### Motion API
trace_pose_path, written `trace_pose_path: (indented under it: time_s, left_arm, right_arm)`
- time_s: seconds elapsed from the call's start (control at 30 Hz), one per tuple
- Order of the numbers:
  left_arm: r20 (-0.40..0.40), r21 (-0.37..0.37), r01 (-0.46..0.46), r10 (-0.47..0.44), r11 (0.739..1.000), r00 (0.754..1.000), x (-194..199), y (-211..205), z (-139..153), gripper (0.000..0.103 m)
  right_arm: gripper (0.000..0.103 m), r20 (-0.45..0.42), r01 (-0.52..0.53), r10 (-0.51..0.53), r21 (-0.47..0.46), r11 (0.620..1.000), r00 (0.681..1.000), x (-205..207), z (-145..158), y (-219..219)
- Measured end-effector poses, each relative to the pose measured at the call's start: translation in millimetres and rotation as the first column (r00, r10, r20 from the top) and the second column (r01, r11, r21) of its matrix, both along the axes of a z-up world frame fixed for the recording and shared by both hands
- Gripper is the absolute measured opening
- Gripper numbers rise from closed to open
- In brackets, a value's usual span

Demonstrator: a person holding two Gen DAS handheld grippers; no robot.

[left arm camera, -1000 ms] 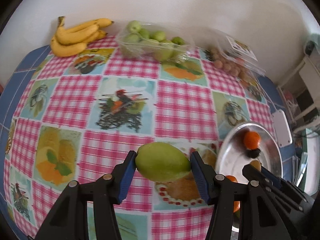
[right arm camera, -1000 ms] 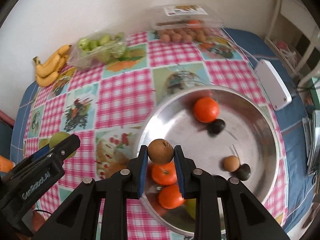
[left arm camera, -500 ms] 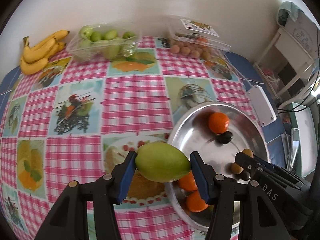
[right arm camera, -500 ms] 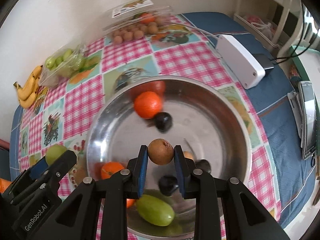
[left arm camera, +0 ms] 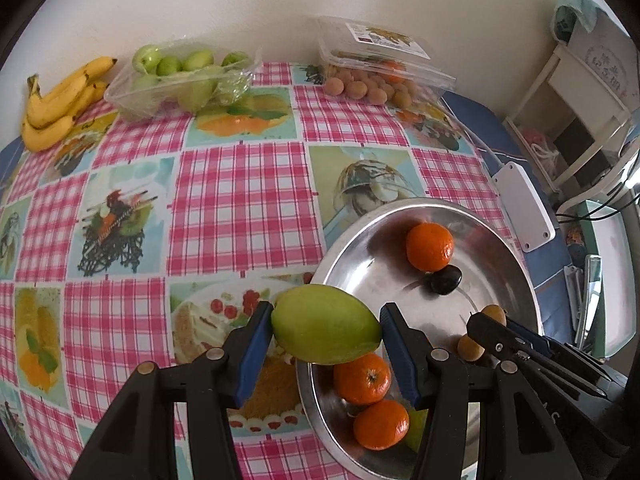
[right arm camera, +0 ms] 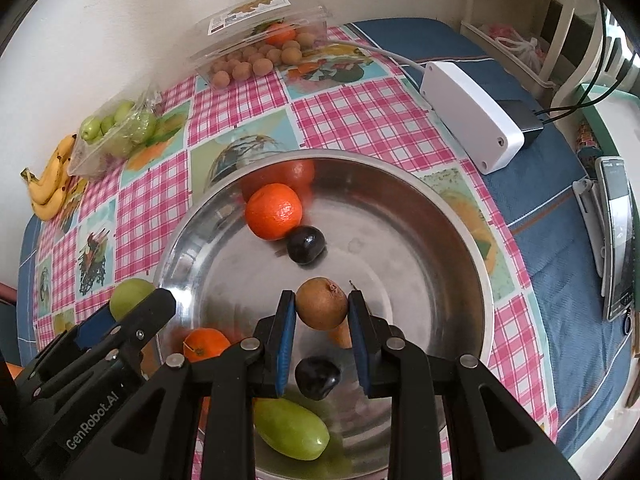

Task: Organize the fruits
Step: 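Carry the kiwi over the steel bowl with the right tool while the left tool carries the mango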

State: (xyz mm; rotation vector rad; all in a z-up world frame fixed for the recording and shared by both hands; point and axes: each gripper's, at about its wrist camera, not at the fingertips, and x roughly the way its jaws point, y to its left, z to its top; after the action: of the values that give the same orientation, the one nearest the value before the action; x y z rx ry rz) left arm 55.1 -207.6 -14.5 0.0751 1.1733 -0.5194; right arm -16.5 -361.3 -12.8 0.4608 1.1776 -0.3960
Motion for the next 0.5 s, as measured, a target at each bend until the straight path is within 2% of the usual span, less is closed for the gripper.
trace_pose_path:
  time_s: [0.5]
  left_arm:
    - [0.0,0.001,0.054,-0.054,0.999,0.999,-1.5,-18.4,-5.3,0.058]
  right_arm:
    - [0.027,-0.023,0.018,-0.018,0.017,1.0,1.0,4.3,-17.4,-10.5]
